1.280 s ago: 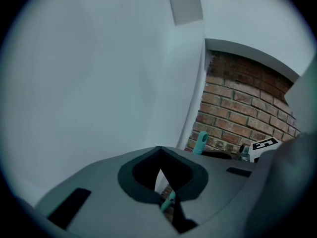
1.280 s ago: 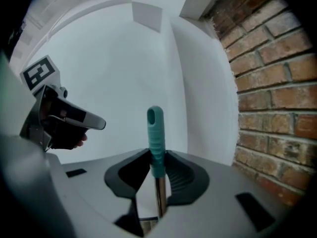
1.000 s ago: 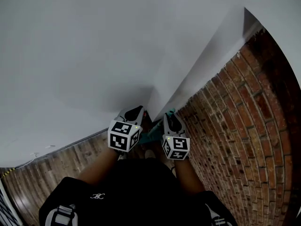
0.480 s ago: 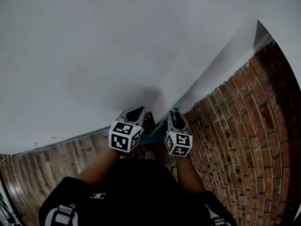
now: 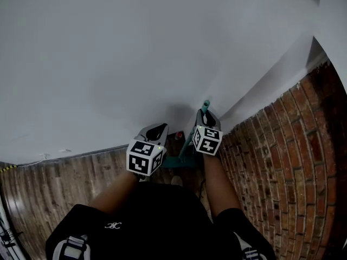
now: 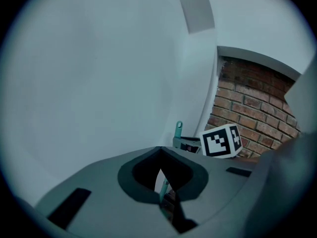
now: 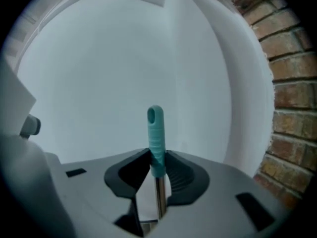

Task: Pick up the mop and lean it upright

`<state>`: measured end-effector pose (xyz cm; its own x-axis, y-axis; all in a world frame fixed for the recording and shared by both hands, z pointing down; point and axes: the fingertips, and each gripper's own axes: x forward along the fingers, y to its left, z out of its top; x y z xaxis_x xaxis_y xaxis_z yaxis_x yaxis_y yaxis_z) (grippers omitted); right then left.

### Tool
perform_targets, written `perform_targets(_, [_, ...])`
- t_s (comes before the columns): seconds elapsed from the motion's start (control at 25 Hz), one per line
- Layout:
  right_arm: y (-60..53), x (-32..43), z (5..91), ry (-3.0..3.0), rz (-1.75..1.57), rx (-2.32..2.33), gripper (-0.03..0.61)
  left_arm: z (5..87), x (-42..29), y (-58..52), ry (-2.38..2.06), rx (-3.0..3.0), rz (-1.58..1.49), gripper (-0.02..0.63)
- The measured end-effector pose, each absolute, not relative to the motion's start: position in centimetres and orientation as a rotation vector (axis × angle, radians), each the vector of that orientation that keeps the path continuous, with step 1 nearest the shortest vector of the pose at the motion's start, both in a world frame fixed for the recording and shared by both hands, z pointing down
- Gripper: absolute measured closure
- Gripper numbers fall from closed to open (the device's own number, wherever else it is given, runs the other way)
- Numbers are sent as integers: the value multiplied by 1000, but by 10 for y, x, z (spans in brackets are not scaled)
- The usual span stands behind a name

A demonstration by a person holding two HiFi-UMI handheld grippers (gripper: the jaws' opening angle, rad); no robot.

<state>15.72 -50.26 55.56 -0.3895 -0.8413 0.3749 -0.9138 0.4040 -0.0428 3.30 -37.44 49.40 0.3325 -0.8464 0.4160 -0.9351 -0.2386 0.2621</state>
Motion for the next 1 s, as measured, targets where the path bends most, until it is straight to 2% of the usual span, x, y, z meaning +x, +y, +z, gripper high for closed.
perform_targets(0.64, [-568, 144, 573, -2227, 395, 1555, 464, 486, 0, -362, -1652, 2092, 231, 617])
perform_targets(0.72, [-564, 149, 559, -2268, 373, 1641, 380, 485, -1, -362, -1655, 2090, 225, 617])
perform_targets(0.8, [-556, 152, 535, -2316, 344, 1711, 353, 486, -2, -362, -1652, 2087, 223, 617])
perform_targets(0.84, [-549, 151, 522, -2340, 317, 1717, 380, 487, -1, -362, -1648, 2086, 223, 617])
perform_targets(0.88, [-539, 148, 510, -2366, 277, 1698, 525, 488, 0, -362, -1642, 2086, 223, 617])
perform_targets(0.92, [-529, 143, 498, -2396, 232, 1665, 565, 489, 2, -362, -1636, 2087, 223, 617])
perform_targets(1.0, [-507, 134, 481, -2452, 163, 1598, 565, 491, 7, -364, -1621, 2095, 222, 617])
